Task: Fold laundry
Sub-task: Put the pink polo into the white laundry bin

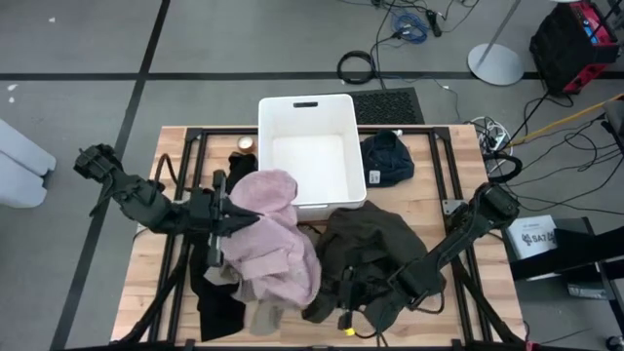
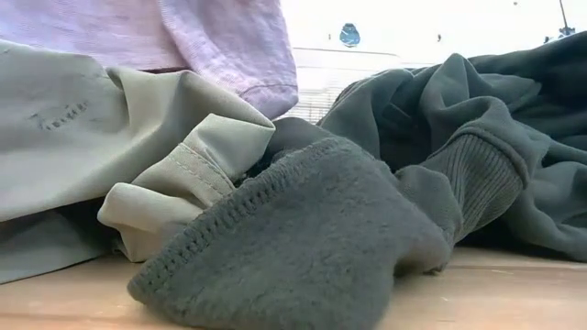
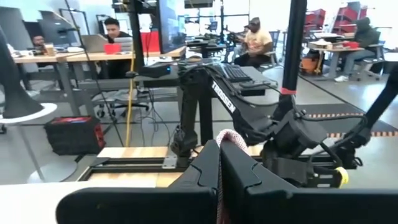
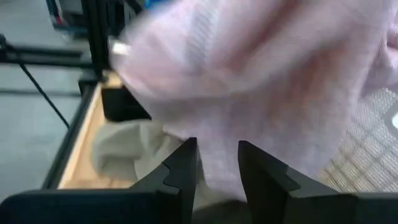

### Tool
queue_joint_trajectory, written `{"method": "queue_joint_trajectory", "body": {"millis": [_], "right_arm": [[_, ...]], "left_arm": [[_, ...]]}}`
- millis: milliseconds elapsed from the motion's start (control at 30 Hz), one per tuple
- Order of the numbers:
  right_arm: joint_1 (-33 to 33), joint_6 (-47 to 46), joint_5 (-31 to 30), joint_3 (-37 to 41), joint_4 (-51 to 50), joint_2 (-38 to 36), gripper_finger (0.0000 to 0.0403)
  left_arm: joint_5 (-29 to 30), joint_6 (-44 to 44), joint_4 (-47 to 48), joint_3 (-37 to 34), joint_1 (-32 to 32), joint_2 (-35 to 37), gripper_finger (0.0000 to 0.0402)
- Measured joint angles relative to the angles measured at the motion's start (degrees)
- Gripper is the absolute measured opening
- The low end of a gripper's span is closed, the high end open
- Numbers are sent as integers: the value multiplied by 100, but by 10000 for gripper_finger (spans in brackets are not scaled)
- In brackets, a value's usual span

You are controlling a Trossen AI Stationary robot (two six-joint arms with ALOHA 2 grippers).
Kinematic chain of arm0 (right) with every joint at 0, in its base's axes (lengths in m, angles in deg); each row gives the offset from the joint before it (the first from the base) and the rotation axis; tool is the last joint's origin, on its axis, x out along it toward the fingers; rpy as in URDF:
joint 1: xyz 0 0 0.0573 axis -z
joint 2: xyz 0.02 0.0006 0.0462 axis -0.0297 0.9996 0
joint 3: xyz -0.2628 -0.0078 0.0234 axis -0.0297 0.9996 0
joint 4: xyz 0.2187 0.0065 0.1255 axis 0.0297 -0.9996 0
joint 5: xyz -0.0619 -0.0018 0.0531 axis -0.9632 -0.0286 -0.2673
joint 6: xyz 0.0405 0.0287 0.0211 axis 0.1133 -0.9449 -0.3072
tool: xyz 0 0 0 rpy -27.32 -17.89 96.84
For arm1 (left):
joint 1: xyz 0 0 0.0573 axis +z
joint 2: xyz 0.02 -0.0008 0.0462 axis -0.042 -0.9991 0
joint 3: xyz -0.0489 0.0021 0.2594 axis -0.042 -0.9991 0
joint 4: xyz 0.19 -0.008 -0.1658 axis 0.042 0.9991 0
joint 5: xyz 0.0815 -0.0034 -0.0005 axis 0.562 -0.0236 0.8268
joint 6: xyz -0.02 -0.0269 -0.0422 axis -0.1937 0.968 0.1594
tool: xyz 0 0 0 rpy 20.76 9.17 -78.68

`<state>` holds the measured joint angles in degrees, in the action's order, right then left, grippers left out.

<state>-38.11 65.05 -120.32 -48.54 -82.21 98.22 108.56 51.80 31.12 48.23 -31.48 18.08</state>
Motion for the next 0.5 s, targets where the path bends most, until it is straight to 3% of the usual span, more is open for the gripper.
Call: {"method": "queue_joint_trajectory", "body": {"millis": [333,500], "right_arm": [[198,-86,19,430,497,196,104],[441,49,561,428,1761,713,105]], "left_arm": [[1,9,-15,0,252,2,4],[1,11,-36,0,291,2,4]]}}
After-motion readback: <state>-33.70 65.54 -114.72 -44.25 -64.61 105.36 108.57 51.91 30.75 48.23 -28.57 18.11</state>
